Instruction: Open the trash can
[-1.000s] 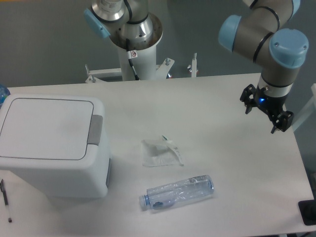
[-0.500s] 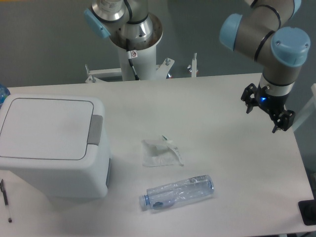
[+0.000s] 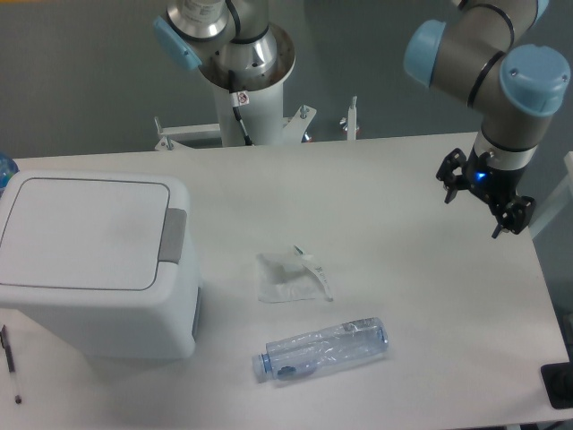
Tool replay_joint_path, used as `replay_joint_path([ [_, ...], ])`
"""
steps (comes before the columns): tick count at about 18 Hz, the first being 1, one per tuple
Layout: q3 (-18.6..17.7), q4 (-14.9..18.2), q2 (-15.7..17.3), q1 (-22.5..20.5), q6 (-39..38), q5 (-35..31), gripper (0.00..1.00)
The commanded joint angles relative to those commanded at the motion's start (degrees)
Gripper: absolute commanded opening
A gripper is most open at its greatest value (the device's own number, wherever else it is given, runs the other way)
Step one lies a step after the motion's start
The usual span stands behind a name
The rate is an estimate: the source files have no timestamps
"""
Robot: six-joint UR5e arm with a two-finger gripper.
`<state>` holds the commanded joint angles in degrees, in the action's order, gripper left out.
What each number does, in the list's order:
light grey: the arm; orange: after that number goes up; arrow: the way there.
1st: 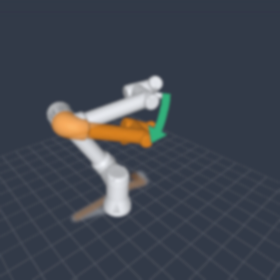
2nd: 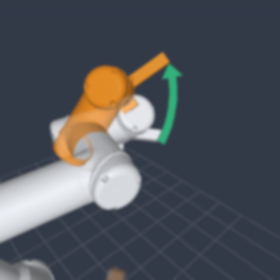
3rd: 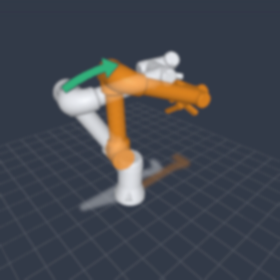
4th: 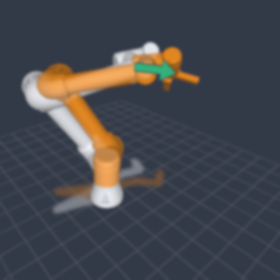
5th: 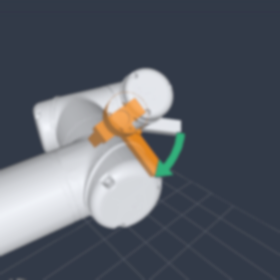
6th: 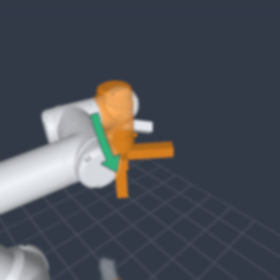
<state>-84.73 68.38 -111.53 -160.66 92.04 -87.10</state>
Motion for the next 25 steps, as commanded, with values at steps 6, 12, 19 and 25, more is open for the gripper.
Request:
replay_joint_path([
  [6,0.0,-0.1,0.5,3.0,-8.5,2.1,1.0],
  [12,-2.5,-1.7,2.7,3.5,-8.7,1.6,1.0],
  [19,-2.6,-1.4,4.9,4.6,-9.4,1.2,1.0],
  [25,0.5,-1.2,5.7,12.7,-10.6,0.7,1.0],
])
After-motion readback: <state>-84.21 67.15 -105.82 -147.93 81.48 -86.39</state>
